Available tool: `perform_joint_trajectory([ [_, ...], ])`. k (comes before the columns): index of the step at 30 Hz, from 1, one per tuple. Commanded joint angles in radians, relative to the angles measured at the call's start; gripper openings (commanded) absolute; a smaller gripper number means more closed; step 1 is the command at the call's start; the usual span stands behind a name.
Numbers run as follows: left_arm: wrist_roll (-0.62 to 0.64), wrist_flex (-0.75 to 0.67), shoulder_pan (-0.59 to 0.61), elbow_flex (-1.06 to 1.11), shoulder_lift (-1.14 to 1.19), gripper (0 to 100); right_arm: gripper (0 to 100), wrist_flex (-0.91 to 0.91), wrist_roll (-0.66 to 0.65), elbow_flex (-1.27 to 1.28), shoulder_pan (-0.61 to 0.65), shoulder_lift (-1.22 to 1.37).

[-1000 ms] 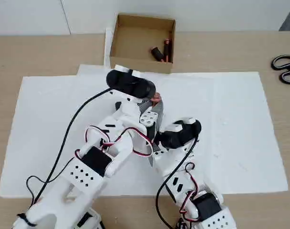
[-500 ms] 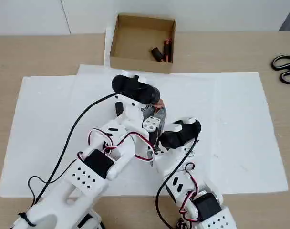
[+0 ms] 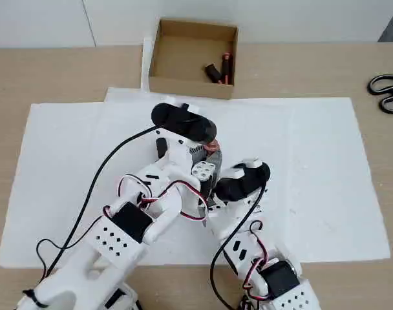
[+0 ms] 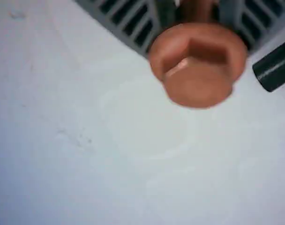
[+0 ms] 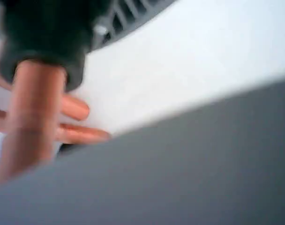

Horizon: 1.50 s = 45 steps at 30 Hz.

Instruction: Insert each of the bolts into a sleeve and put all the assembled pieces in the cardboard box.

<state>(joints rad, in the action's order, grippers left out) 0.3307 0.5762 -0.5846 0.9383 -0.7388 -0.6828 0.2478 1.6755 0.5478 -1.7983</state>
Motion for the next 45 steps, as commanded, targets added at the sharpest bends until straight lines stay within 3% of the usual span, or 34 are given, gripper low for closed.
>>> perform_joint_trajectory([
  [1, 0.012, 0.041, 0.006, -0.005, -0.005, 1, 0.3, 0.039, 0.003, 0.009, -0.008, -0.018],
  [8, 0.066, 0.091, 0.117, -0.045, 0.002, 1, 0.3, 0.039, 0.003, 0.009, -0.008, -0.018],
  [19, 0.072, 0.092, 0.12, -0.071, 0.055, 1, 0.3, 0.038, 0.003, 0.009, -0.008, -0.018],
  [28, 0.072, 0.261, 0.115, -0.272, 0.261, 1, 0.3, 0.035, 0.003, 0.009, -0.008, -0.018],
  [45, 0.11, 0.361, 0.112, -0.272, 0.181, 1, 0.3, 0.039, 0.0, 0.009, -0.018, -0.018],
])
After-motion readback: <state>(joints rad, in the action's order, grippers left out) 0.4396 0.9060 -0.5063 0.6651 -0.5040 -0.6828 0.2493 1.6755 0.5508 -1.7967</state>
